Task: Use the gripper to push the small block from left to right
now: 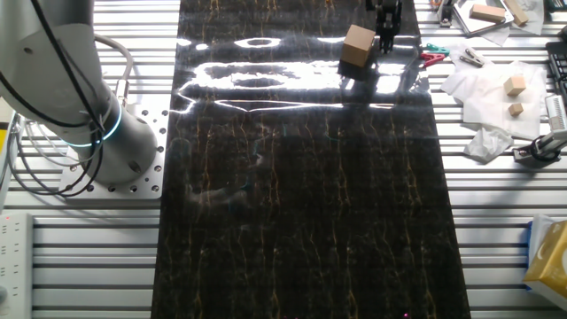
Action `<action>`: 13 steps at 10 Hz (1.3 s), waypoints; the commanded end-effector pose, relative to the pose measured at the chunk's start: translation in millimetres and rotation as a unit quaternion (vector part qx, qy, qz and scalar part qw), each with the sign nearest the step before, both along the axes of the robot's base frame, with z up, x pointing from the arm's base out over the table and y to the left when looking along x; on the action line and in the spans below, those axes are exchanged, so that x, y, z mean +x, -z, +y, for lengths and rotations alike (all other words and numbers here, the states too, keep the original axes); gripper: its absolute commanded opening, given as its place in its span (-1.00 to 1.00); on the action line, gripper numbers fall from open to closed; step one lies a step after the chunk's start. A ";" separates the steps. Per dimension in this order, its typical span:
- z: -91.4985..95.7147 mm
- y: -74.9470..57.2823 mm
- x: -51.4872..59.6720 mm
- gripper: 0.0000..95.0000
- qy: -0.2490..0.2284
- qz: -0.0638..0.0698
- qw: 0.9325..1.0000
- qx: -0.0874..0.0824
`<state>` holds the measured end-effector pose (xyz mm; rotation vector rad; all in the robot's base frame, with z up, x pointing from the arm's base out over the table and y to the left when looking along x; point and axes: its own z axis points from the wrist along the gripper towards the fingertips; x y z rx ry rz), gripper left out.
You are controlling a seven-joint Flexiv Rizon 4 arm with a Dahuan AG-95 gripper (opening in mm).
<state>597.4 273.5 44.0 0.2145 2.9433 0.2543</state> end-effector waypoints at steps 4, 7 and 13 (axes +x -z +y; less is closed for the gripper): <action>-15.8 4.5 -11.2 1.00 -0.015 -0.004 1.000 0.000; -16.4 3.3 -14.9 1.00 0.006 0.000 1.000 0.024; -8.1 5.4 -15.2 1.00 0.033 0.006 0.998 0.051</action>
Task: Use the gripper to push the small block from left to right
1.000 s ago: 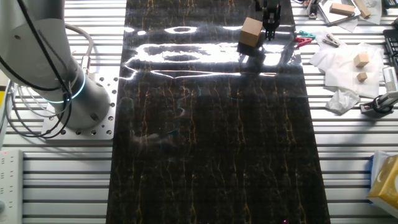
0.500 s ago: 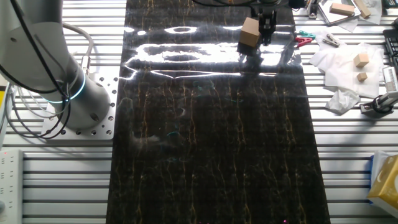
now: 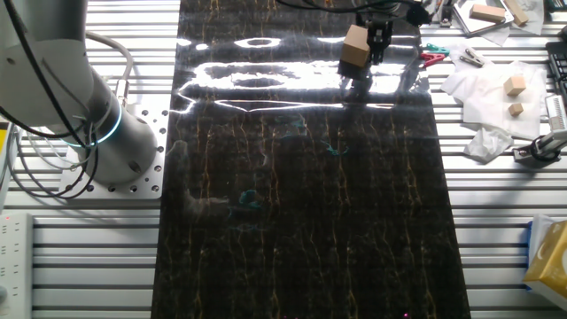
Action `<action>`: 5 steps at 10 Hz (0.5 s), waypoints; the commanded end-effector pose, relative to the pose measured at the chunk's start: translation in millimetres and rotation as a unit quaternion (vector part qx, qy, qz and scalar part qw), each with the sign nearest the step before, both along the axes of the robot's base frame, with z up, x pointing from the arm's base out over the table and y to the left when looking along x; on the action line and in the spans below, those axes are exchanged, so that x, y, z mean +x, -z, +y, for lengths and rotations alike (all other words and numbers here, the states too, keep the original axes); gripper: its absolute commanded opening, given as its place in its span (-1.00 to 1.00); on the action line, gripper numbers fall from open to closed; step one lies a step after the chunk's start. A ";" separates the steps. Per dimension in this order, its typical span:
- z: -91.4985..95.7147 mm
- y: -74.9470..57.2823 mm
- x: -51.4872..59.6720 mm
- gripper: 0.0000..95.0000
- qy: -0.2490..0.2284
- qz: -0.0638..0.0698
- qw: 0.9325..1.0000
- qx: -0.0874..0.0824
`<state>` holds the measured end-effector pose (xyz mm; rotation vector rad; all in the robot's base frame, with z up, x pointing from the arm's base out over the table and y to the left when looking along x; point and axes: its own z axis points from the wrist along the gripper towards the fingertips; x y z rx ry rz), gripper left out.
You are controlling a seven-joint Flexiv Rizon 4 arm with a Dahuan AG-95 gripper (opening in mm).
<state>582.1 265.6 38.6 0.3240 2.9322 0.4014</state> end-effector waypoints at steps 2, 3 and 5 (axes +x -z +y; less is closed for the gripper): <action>5.5 2.0 0.0 1.00 0.009 0.001 1.000 0.002; 8.8 3.4 -0.1 1.00 0.011 0.001 1.000 0.002; 12.6 4.4 -0.5 1.00 0.013 0.000 1.000 0.002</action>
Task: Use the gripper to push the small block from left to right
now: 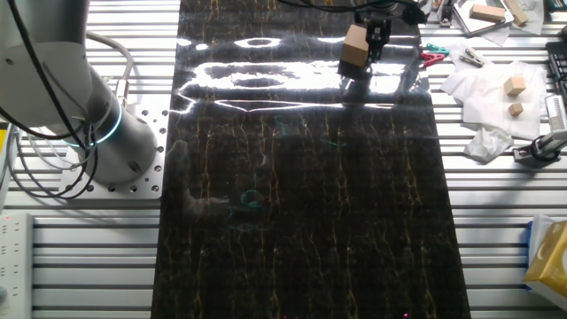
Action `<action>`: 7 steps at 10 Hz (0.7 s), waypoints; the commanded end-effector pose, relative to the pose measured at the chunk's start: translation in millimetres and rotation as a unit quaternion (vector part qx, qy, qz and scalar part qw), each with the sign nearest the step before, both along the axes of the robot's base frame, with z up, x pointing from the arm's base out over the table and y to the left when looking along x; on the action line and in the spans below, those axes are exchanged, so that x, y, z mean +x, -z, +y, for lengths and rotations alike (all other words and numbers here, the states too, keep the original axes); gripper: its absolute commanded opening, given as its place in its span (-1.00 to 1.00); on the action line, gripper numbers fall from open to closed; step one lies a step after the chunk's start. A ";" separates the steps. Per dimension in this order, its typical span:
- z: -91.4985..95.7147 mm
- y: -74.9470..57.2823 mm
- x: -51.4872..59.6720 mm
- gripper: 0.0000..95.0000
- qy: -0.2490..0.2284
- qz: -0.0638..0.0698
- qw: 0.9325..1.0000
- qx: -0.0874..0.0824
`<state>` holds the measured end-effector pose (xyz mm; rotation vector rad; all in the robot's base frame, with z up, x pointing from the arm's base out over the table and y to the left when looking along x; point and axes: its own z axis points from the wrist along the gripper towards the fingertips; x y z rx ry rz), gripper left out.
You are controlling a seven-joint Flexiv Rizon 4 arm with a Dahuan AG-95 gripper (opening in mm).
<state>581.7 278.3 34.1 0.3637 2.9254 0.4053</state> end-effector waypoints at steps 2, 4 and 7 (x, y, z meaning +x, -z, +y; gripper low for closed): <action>2.5 -0.4 -0.8 1.00 0.002 0.000 1.000 -0.001; 3.8 -0.4 -1.1 1.00 0.003 0.000 1.000 0.000; 6.8 0.6 -1.3 1.00 0.005 -0.001 1.000 0.000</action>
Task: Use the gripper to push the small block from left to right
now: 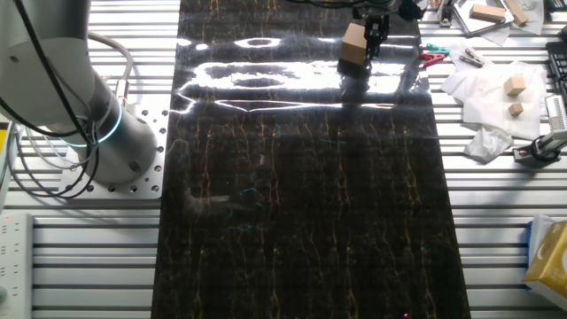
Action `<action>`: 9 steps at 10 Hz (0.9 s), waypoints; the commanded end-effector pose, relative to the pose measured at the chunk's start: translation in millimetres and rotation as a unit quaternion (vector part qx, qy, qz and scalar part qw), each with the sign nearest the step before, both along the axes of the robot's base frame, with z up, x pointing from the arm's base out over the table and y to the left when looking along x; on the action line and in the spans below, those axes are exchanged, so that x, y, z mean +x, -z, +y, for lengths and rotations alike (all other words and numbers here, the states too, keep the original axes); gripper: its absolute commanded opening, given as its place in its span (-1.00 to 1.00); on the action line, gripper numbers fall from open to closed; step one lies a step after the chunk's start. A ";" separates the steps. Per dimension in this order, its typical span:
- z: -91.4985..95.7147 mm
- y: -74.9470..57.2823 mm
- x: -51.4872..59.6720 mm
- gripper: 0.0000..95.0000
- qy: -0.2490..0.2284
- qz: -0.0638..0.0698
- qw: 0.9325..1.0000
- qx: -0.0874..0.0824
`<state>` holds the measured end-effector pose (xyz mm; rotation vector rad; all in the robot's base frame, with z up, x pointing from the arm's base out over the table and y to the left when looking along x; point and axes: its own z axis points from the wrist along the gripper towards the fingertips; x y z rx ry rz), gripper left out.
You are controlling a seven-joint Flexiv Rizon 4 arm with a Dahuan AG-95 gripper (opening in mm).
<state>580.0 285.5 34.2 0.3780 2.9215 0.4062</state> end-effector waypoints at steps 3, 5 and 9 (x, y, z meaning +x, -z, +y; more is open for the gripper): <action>0.8 -0.1 0.6 1.00 0.002 -0.002 1.000 0.001; 4.5 0.1 -0.1 1.00 0.007 -0.003 1.000 0.003; 11.6 -1.0 -1.3 1.00 0.014 -0.003 1.000 0.002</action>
